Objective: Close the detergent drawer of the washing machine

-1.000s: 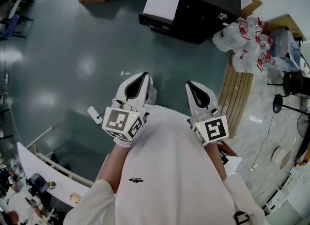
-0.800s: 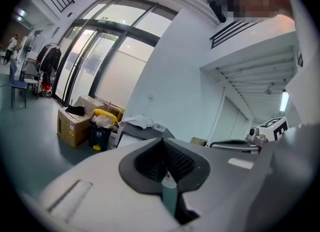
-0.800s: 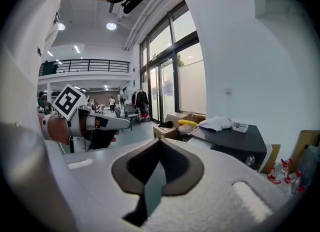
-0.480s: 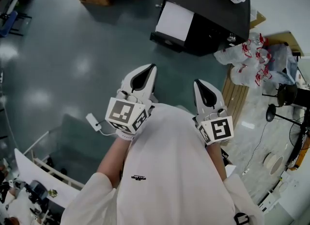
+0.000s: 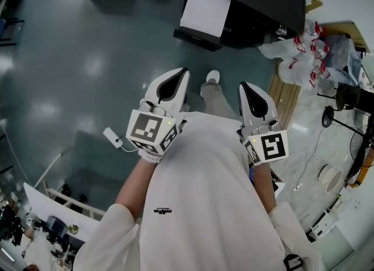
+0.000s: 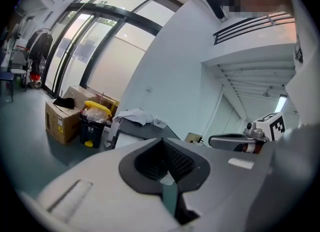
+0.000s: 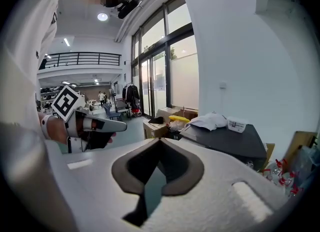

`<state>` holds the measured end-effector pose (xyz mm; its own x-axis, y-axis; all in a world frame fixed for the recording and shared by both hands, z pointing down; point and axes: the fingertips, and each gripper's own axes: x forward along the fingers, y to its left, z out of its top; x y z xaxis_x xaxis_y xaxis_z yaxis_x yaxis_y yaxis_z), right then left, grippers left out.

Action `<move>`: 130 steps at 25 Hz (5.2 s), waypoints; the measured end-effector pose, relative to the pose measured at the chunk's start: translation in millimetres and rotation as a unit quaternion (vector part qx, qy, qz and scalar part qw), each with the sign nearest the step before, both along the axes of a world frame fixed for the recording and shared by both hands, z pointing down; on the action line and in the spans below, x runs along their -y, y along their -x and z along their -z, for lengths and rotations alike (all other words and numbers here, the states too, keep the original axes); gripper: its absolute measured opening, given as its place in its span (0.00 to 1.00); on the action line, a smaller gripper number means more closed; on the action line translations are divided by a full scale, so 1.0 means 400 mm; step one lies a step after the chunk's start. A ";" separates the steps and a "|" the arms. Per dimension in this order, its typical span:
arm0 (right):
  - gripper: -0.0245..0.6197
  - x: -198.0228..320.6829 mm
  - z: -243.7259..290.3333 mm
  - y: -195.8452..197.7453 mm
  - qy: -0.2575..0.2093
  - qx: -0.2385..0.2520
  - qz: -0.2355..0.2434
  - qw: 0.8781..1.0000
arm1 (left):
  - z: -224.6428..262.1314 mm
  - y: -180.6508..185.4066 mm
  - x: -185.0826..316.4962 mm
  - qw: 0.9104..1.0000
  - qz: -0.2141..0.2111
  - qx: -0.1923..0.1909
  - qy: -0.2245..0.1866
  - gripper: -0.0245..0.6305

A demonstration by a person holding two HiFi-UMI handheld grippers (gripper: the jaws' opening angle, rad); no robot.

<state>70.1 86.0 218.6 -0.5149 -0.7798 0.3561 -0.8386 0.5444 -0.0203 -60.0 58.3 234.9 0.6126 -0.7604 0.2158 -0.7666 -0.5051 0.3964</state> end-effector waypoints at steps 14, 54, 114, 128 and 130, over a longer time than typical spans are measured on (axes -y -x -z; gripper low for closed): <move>0.04 0.314 -0.019 -0.107 -0.002 0.045 0.120 0.992 | -0.020 -0.078 0.185 0.992 0.100 0.076 0.024 0.07; 0.04 0.437 -0.219 0.057 0.053 0.042 0.320 0.945 | -0.347 -0.065 0.226 0.963 0.155 0.218 0.033 0.07; 0.04 0.551 -0.380 -0.050 0.070 0.052 0.239 0.967 | -0.586 -0.184 0.461 0.970 0.075 0.233 -0.008 0.07; 0.04 0.610 -0.380 -0.095 0.073 0.053 0.228 0.970 | -0.561 -0.227 0.607 0.972 0.075 0.218 -0.038 0.07; 0.04 0.622 -0.381 -0.105 0.074 0.053 0.225 0.970 | -0.560 -0.233 0.638 0.972 0.076 0.219 -0.041 0.07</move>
<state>112.0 -162.7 370.8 -0.8313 -0.4120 0.3730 -0.5056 0.8393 -0.1997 33.0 -196.8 458.8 0.3545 -0.8603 0.3663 -0.9211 -0.3888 -0.0217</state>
